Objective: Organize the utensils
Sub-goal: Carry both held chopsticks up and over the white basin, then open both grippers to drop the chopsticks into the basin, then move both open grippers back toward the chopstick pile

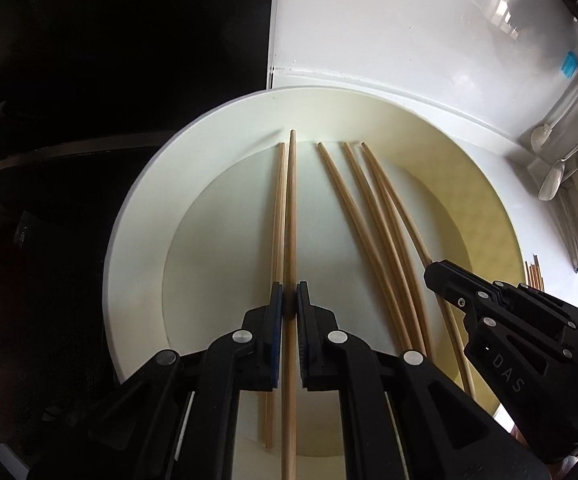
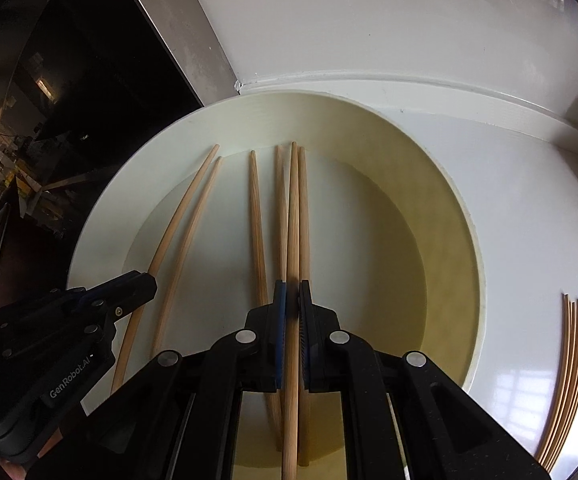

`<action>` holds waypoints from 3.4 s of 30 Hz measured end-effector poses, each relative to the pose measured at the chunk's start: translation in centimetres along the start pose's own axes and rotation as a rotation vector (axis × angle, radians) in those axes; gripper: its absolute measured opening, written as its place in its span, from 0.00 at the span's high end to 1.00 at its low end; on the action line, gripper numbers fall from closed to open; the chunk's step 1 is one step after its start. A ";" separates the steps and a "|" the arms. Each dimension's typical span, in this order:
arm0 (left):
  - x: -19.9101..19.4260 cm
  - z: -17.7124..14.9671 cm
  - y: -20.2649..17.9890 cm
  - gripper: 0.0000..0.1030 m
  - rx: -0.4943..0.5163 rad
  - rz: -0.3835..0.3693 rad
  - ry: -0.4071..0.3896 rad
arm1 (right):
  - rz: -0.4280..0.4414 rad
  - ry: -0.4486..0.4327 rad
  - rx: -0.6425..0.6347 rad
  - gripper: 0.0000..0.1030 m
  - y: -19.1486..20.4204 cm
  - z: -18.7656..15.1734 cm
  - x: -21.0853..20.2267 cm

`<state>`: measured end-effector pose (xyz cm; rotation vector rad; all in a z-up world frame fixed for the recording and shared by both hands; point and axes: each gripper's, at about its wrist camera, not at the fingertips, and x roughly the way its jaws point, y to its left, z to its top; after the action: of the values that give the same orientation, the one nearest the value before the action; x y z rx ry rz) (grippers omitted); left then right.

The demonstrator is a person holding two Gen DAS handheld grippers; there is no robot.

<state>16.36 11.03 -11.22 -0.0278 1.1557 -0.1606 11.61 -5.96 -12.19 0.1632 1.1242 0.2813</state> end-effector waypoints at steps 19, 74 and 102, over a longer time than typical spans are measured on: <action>0.3 0.1 1.0 0.70 -0.047 0.019 0.011 | -0.047 0.021 -0.017 0.79 0.8 0.7 1.8; -10.9 -8.7 -21.0 0.20 0.067 0.019 -0.198 | -0.151 -0.282 0.102 0.44 -22.9 -15.3 -22.3; -3.3 -10.6 -23.2 0.15 0.174 -0.078 -0.188 | -0.269 -0.215 0.213 0.44 -24.7 -17.0 -12.6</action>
<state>2.79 -10.78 -10.13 0.0647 0.9507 -0.3208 -5.39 -33.58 -15.17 0.2229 0.9476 -0.0953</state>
